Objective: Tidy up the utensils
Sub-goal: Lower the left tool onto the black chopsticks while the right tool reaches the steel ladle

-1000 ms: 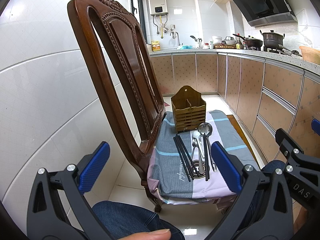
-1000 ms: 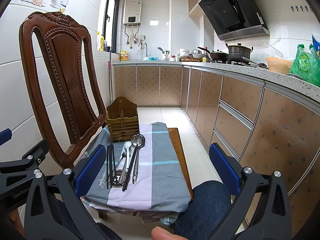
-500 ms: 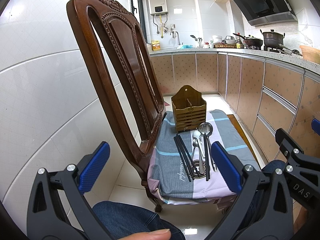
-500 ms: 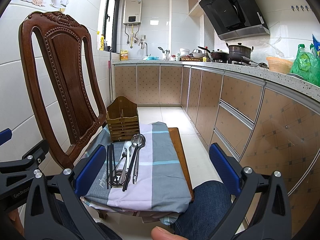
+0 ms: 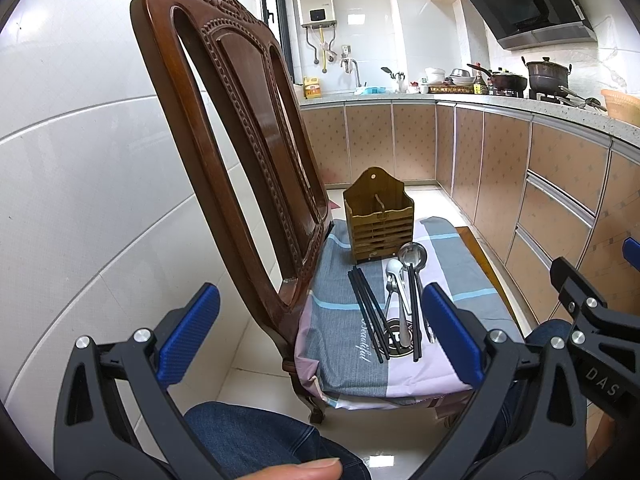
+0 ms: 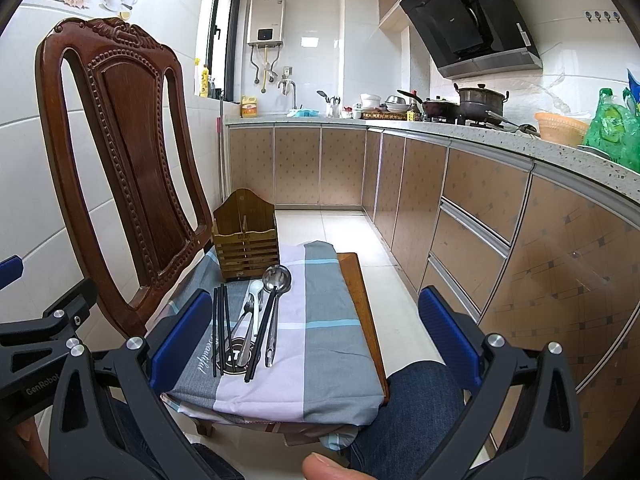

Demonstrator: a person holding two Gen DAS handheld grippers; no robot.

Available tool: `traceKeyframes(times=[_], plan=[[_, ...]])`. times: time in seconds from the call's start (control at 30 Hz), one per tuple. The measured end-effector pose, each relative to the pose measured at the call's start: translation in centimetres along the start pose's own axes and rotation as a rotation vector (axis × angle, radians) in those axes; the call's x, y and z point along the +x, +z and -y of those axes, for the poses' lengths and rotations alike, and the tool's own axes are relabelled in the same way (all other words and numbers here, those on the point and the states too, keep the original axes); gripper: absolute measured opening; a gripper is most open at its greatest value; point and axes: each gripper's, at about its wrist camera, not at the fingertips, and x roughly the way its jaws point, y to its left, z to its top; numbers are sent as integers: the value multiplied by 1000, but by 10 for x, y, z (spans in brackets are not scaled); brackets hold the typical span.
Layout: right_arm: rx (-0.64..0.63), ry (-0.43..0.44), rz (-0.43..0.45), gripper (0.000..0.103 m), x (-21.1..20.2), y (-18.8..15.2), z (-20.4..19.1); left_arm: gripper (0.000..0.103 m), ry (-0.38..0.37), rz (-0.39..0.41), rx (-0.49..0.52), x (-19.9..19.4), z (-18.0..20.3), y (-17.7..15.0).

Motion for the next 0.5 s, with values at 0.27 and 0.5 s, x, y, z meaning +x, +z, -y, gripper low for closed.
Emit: traceKeyframes(times=[0.27,0.5], plan=[[-104,-77,-55,100,32,0,-1,99,-26,-92,-5,38,0,-13],[-195,-161,-355,90,135,-44,15,83,-23,-272,13,113,10,-33]])
